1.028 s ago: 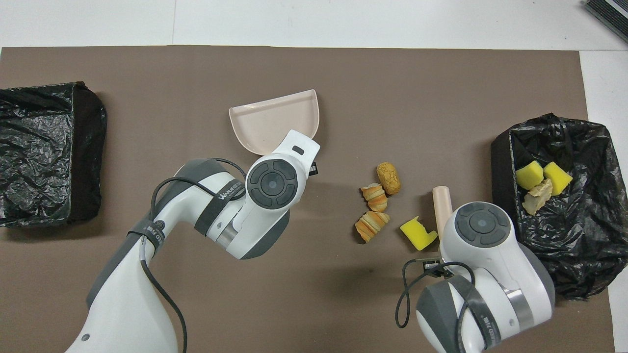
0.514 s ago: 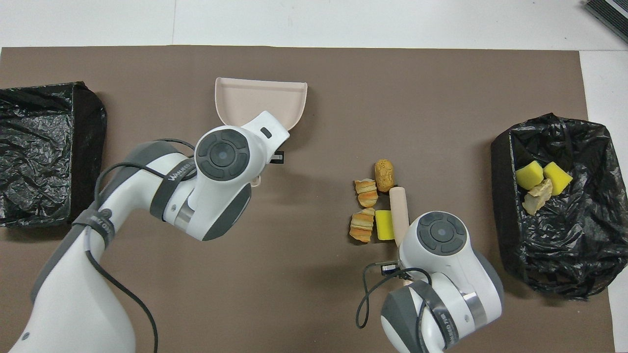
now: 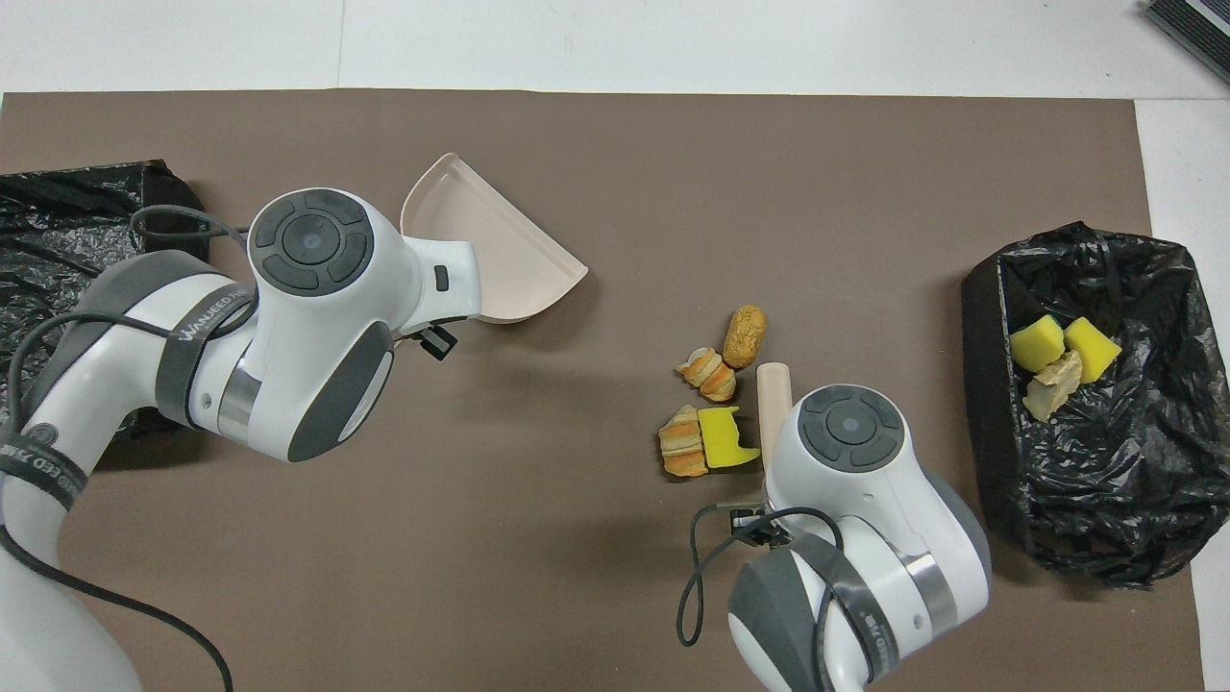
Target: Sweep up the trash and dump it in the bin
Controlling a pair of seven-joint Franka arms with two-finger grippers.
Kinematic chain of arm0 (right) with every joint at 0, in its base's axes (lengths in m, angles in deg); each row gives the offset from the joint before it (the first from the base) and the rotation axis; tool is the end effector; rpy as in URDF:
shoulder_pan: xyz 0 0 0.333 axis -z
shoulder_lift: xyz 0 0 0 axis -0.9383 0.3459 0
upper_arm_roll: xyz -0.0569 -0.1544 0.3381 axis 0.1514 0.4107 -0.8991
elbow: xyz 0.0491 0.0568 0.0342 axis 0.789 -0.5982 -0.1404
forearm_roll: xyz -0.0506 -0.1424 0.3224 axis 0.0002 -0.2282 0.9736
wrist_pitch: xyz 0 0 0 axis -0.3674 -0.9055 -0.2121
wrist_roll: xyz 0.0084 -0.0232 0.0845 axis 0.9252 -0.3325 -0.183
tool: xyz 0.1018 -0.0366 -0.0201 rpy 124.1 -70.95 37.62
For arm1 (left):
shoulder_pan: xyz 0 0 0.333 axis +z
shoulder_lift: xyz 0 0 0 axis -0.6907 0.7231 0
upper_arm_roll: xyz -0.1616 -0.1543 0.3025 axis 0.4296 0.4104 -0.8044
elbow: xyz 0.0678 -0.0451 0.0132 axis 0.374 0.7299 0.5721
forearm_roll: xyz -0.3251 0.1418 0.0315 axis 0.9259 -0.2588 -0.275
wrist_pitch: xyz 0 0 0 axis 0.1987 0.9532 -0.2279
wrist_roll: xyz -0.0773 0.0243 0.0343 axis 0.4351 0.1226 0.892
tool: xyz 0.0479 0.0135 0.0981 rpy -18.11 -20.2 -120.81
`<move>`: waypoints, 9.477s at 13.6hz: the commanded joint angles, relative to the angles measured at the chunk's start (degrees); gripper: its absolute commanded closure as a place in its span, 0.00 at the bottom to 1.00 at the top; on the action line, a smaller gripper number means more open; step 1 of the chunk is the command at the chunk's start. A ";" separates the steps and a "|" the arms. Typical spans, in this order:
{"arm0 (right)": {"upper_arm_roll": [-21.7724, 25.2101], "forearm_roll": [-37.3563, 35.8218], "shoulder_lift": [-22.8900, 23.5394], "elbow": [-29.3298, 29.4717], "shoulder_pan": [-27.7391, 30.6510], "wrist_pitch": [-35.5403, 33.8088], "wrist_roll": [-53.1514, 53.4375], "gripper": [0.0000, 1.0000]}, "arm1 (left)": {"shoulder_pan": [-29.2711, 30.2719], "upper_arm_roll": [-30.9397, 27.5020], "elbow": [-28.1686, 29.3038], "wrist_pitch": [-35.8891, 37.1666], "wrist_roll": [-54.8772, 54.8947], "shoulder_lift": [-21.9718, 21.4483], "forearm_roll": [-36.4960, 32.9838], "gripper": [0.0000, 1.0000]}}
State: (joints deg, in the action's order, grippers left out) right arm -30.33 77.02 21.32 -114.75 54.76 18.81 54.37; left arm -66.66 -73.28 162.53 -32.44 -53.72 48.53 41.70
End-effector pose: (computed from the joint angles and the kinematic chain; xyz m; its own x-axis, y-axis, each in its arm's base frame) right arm 0.3780 0.1971 0.4515 0.9381 -0.0385 -0.3443 0.0076 -0.9913 0.1316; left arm 0.5477 -0.2335 0.4993 0.7150 -0.6976 -0.0455 -0.6971 -0.7065 -0.1222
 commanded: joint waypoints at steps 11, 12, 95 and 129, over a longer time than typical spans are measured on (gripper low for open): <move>-0.68 -0.66 -9.86 -13.42 0.15 -0.58 -1.60 1.00 | -0.40 0.85 14.38 2.11 43.00 -8.03 0.80 1.00; -0.68 0.56 -9.43 -13.87 -0.28 1.27 -1.60 1.00 | -1.02 0.85 15.35 0.70 42.39 -8.13 0.80 1.00; 0.03 13.39 12.99 4.84 -10.21 22.38 -4.77 1.00 | -6.03 0.85 21.86 -5.64 32.62 -8.48 0.80 1.00; 0.29 17.01 4.36 6.87 -16.88 7.33 12.98 1.00 | 35.42 0.42 -11.09 22.04 82.01 -4.79 14.60 1.00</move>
State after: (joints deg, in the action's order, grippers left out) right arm -30.03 92.64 24.32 -107.99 39.43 23.50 65.61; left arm -35.77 -73.47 156.27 -13.59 25.08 40.77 56.33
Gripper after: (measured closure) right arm 0.740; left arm 0.687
